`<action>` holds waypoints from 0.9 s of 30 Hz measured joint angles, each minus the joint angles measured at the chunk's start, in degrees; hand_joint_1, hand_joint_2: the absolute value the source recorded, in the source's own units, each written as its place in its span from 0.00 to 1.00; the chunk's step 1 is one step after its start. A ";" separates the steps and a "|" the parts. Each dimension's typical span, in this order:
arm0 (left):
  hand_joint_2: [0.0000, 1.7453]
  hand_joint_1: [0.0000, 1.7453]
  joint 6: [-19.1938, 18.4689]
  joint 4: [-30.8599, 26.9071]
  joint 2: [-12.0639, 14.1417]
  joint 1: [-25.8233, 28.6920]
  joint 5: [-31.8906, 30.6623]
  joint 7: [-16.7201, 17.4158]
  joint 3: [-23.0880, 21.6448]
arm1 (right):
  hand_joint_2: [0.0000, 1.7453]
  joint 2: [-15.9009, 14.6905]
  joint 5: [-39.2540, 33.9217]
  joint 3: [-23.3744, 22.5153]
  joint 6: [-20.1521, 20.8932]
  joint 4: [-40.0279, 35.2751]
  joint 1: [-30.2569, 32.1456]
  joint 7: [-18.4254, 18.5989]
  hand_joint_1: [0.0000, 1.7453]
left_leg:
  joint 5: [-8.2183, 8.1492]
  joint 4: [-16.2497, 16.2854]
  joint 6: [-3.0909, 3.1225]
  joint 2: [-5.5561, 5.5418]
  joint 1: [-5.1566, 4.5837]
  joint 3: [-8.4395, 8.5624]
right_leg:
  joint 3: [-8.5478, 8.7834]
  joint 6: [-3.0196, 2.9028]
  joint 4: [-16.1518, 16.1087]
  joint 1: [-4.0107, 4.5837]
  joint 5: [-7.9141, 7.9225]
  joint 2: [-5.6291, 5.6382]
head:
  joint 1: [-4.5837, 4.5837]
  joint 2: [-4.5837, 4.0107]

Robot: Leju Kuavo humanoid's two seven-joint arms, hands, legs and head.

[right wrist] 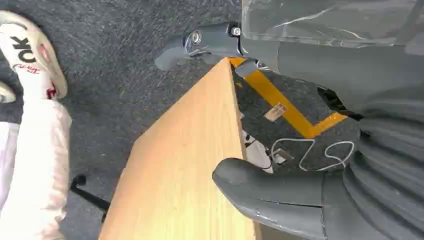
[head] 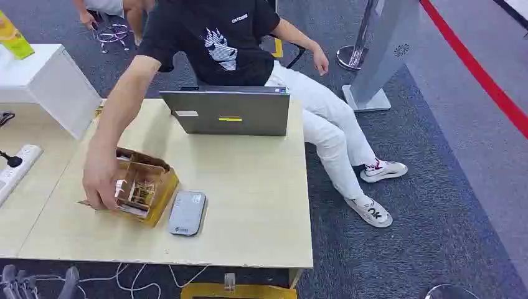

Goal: Pass the card to the sensor for recognition and then transmit it.

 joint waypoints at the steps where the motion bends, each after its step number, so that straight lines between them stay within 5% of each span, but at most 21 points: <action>1: 1.00 0.00 0.72 -1.33 -0.09 0.24 -0.96 -0.20 -0.92 | 1.00 0.07 0.42 -0.41 -0.04 -0.11 -0.02 -0.17 0.00 | 0.00 0.00 0.00 0.00 0.00 0.00 | 0.00 0.00 0.00 0.00 0.00 0.00 | -0.02 0.00; 12: 1.00 0.00 8.52 -12.85 0.85 0.41 -16.83 0.68 -9.77 | 1.00 0.70 7.61 -4.74 -1.11 -0.92 -1.25 -1.40 0.00 | 0.01 0.01 0.00 0.00 0.00 0.02 | 0.01 -0.01 0.00 0.00 0.01 0.01 | -0.02 0.00; 27: 1.00 0.00 16.32 -16.65 9.45 -4.95 -43.48 10.79 -18.94 | 1.00 1.73 16.67 -10.49 -0.59 -1.31 -2.58 -2.01 0.00 | 0.01 0.02 0.01 0.00 0.00 0.02 | 0.01 -0.01 0.01 0.00 0.02 0.01 | -0.02 0.00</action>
